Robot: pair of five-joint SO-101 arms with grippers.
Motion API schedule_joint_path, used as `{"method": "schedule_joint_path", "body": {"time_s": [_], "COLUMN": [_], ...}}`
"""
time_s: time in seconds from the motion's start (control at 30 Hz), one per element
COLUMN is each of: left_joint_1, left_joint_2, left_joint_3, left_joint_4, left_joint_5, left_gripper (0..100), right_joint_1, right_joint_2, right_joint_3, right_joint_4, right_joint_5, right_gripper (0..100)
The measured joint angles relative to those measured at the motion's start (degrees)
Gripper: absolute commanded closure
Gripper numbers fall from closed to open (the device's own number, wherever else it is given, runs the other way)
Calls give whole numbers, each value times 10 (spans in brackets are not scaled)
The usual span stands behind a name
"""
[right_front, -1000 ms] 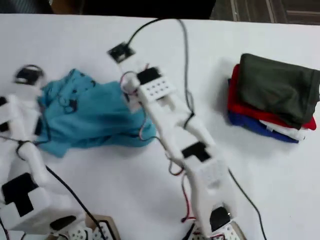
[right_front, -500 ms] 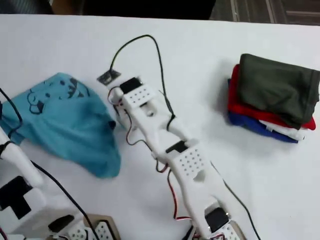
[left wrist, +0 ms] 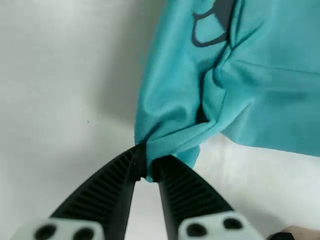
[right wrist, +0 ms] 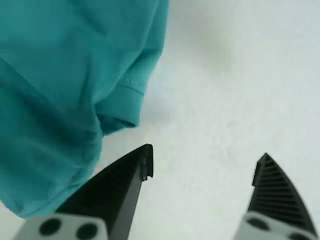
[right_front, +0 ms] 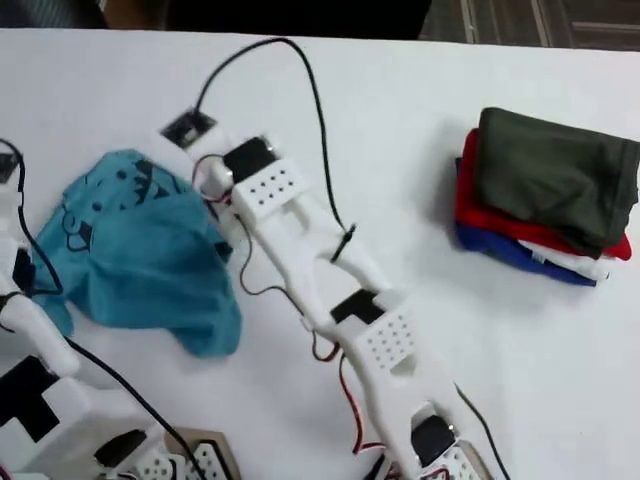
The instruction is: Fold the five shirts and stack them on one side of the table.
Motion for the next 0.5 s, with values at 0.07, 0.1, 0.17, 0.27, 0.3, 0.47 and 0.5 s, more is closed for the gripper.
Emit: {"method": "schedule_joint_path", "body": {"time_s": [0.07, 0.1, 0.17, 0.27, 0.3, 0.47, 0.5], "left_joint_1": [-11, -14, -20, -30, -33, -50, -51], "left_joint_2": [0, 0, -1, -1, -1, -1, -1], "left_joint_3": [11, 11, 11, 11, 11, 11, 11], "left_joint_4": [-6, -6, -6, -6, -6, -6, -6], "left_joint_5": [0, 0, 0, 0, 0, 0, 0], "left_gripper": [969, 969, 969, 969, 969, 969, 969], "right_joint_1": [-16, -27, -54, -88, -94, -102, -102], "right_joint_2": [-1, -1, -1, -1, -1, 47, 61], "right_joint_3": [-17, -20, -22, -22, -22, -30, -30], "right_joint_4": [0, 0, 0, -5, -10, -30, -34], "right_joint_5": [-14, -19, -25, -26, -26, -26, -26], "right_gripper": [676, 676, 676, 676, 676, 676, 679]}}
